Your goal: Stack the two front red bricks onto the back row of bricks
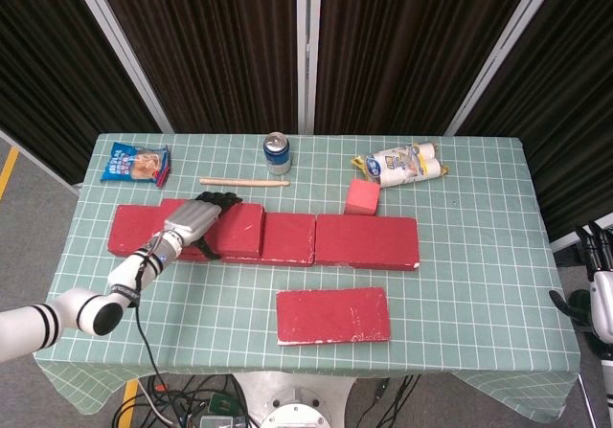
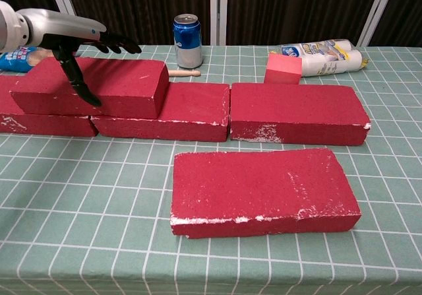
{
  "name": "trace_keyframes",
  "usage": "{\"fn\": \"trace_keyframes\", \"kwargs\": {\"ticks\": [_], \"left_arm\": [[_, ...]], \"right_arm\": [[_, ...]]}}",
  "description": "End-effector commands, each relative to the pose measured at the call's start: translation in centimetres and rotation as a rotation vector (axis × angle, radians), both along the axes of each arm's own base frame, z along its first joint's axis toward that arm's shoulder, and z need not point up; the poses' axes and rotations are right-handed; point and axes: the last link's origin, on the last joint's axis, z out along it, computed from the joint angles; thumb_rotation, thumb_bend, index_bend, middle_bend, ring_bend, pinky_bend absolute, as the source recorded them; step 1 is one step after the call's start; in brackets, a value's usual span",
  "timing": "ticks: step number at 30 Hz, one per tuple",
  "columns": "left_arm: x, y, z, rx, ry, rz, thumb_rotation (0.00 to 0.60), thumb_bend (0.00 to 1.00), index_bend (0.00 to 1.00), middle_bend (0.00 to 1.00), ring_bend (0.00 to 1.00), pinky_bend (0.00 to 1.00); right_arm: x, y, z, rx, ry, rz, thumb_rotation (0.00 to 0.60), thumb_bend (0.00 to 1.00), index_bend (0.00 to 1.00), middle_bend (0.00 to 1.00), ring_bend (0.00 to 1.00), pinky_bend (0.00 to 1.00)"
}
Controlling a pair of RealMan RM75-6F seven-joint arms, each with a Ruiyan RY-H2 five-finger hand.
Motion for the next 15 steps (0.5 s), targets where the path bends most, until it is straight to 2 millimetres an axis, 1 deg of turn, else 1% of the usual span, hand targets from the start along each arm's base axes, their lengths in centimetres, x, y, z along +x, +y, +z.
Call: {"fn": "trace_keyframes", "kwargs": {"ticks": [1,5,8,11,15], "left_arm": [[0.2,-0.8,1.4,0.024,-0.003,-0.019,0.600,0.00,0.01,0.00,0.00,0.00],[0.2,-2.4,3.6,0.065,-0.005,-0.047,0.600,0.00,0.01,0.00,0.00,0.00],[-0.9,-3.9,5.5,0.135,0.013,-0.065,0.600,0.00,0.01,0.00,0.00,0.00],[-3.3,-6.5,7.7,0.239,0.036,-0.062,0.600,0.00,0.01,0.00,0.00,0.00],[-7.6,-10.4,10.2,0.374,0.066,-0.006,0.600,0.00,0.01,0.00,0.00,0.00]], "right_arm": [[0.3,0.1,0.0,0.003,0.003,0.008,0.600,0.10,0.00,0.00,0.00,0.00],[1.1,0.3,0.0,0.017,-0.002,0.028,0.600,0.10,0.00,0.00,0.00,0.00],[1.9,0.7,0.0,0.052,-0.022,0.050,0.600,0.10,0.00,0.00,0.00,0.00],[3.1,1.4,0.6,0.072,0.009,0.087,0.600,0.10,0.00,0.00,0.00,0.00],[5.3,2.1,0.8,0.108,0.043,0.164,0.600,0.09,0.00,0.00,0.00,0.00]]}}
